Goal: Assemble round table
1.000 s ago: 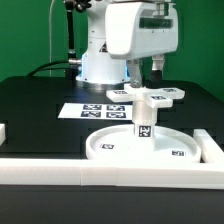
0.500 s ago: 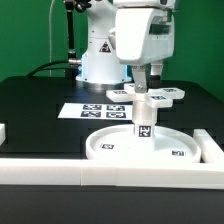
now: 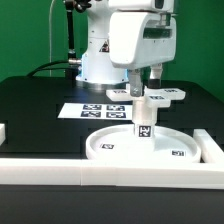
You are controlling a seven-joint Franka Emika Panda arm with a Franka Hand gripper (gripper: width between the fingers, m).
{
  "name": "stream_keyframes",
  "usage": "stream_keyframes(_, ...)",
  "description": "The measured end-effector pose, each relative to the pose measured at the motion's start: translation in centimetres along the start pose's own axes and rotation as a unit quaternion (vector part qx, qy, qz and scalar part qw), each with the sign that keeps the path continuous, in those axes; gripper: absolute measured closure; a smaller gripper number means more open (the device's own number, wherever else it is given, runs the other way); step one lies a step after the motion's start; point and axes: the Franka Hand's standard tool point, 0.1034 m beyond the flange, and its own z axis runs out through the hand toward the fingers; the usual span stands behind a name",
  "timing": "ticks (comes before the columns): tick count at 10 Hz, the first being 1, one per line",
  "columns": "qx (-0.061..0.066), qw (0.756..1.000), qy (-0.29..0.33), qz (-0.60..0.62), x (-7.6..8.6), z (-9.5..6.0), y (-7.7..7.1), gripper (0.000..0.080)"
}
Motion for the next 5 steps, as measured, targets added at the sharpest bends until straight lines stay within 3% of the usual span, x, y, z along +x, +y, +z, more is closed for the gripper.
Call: stream_keyframes(5, 0.004, 1.000, -0.004, 0.017, -0.38, 0.29, -0.04, 0.0150)
